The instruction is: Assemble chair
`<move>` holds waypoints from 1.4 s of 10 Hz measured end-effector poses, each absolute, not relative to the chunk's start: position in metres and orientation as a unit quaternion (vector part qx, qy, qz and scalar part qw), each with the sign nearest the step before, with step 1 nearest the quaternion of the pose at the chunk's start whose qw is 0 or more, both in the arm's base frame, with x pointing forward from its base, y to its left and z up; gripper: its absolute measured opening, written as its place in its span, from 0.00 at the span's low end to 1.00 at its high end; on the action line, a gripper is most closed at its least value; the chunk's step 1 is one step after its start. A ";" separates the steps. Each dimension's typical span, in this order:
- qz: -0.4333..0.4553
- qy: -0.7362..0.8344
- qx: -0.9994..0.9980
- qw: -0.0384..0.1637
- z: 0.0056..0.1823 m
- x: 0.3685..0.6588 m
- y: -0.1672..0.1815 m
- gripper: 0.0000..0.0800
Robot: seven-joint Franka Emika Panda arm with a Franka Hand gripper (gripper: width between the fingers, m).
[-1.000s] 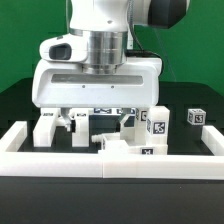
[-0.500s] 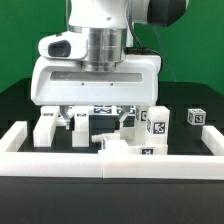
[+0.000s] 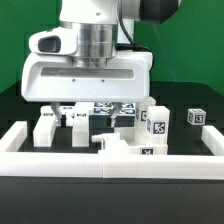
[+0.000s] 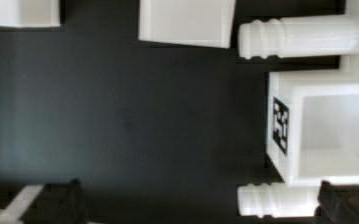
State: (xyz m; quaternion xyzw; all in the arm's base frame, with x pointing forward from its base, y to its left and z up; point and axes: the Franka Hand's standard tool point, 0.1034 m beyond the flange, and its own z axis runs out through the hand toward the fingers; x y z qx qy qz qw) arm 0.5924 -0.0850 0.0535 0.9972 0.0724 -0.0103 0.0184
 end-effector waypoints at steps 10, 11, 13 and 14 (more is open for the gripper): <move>-0.023 0.360 0.932 0.032 0.055 0.600 -0.088 0.81; -0.025 0.405 0.913 0.035 0.054 0.607 -0.082 0.81; -0.032 0.480 0.876 0.036 0.053 0.611 -0.081 0.81; -0.037 0.514 0.856 0.039 0.053 0.610 -0.084 0.81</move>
Offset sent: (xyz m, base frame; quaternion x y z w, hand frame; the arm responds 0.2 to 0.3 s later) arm 0.0067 0.0026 0.0001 0.0344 0.0096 -0.1714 0.9845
